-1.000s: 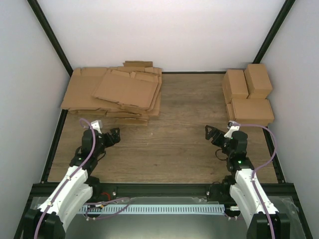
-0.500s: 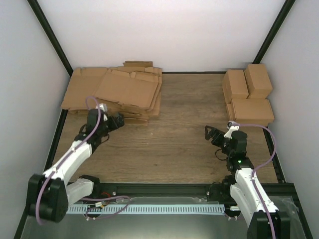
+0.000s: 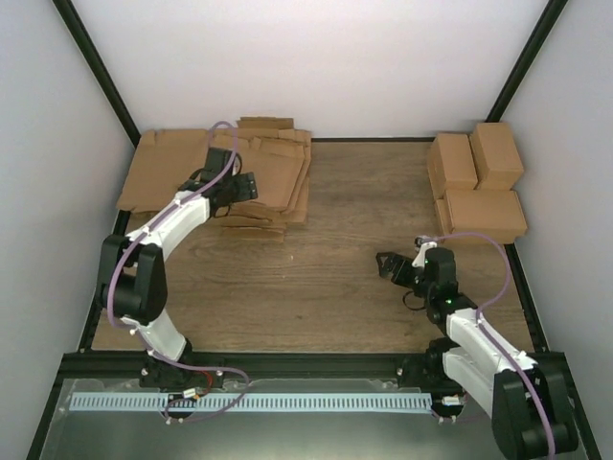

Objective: Fold the paper box

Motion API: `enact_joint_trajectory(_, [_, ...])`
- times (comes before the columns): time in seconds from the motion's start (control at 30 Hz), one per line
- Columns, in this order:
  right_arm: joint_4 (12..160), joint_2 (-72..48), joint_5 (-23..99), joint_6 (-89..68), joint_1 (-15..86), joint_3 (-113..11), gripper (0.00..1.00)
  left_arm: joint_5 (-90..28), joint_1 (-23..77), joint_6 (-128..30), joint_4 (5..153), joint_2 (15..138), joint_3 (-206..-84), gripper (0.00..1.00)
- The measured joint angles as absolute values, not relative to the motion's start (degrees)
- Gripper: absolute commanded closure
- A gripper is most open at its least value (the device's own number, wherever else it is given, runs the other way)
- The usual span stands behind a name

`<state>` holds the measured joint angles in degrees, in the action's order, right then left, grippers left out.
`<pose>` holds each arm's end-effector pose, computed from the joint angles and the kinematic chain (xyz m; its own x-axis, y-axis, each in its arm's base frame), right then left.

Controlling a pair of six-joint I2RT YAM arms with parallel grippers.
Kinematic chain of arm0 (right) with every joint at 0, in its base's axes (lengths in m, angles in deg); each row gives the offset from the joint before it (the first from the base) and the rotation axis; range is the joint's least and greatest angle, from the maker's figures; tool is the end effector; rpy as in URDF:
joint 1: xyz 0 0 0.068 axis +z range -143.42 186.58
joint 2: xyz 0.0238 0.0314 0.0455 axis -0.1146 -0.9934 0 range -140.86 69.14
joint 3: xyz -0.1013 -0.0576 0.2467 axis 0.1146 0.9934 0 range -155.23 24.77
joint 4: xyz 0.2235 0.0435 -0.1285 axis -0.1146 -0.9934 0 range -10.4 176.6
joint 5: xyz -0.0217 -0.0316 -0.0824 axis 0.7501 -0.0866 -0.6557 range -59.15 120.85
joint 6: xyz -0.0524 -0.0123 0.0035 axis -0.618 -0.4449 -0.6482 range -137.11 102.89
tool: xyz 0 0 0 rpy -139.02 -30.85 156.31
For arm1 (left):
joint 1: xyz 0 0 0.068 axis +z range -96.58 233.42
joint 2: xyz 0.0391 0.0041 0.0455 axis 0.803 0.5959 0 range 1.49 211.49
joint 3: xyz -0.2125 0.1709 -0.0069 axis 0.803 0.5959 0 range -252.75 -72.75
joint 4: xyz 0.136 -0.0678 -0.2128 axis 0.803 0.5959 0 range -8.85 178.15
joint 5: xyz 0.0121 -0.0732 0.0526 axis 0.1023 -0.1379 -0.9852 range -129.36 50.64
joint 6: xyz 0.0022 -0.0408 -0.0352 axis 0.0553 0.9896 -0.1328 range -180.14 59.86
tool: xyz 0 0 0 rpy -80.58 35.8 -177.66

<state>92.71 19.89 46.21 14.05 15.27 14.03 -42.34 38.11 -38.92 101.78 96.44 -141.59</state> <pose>0.1648 0.0348 0.1498 -0.6430 0.4064 -0.6491 -0.0397 0.8287 0.5583 0.3518 -0.0944 0.2426 -0.7379 -0.1727 -0.6525 -0.0405 0.9763 -0.2127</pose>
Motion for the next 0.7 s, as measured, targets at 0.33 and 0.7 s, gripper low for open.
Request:
enact_joint_trajectory(0.33, [92.66,9.77,41.33,11.71,25.19,8.30,0.00,-47.35,29.98,-46.16,109.38,109.17,-160.04,0.39])
enact_joint_trajectory(0.7, [92.44,10.69,39.17,10.96,25.87,7.69,0.00,-49.66,27.68,-50.64,119.68,129.23,-180.91,0.46])
